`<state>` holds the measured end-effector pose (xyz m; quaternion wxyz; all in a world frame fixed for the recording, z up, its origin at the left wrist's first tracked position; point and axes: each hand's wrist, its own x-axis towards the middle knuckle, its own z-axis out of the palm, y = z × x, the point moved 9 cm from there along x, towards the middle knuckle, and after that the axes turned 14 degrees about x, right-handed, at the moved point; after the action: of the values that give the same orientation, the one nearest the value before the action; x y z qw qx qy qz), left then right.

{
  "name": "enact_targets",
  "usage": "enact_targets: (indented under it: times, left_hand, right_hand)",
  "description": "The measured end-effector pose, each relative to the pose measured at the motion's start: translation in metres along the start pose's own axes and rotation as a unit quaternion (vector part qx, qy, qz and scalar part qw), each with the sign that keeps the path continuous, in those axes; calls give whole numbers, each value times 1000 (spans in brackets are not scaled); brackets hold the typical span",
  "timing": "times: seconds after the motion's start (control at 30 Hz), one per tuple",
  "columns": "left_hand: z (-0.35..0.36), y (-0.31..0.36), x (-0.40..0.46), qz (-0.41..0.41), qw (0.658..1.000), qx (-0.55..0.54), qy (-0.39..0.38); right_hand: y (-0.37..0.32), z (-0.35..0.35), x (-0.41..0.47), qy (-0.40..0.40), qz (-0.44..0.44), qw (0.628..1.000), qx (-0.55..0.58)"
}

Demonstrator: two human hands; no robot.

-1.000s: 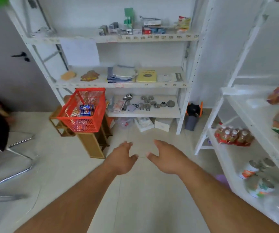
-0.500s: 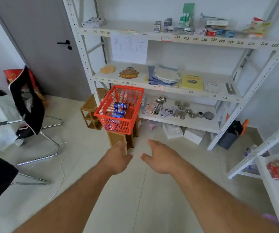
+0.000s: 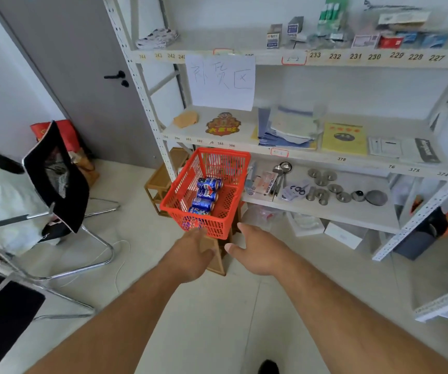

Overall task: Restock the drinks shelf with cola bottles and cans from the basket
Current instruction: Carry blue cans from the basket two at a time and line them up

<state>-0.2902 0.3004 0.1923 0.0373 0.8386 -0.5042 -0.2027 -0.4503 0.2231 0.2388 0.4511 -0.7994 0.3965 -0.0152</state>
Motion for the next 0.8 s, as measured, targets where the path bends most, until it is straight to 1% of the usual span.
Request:
enact_targets:
  times: [0.13,0.27,0.37,0.43,0.6,0.7,0.8]
  left_hand:
    - [-10,1,33,-6,1000,-17,-4]
    - [-14,2,61,22,999,-26,-9]
    - [-26,-3,90,40,998,-50,1]
    - [-31,-10,112,50,997,-63,-7]
    - [-47,-43,171,74,993,-85,-29]
    - [-62,-75,213,87,992,-83,-35]
    - [-76,-108,257,79,993,-76,-48]
  right_hand:
    - [-1,-15,38,-14,0,1000,8]
    - [-2,-19,70,-32,-1,999,30]
    - [-3,-26,100,-21,-8,999,45]
    - [-2,-26,123,-16,3,998,56]
    - [-13,-18,183,-1,38,997,60]
    - [-24,-7,228,7,65,996,66]
    - [-38,4,270,16,87,994,71]
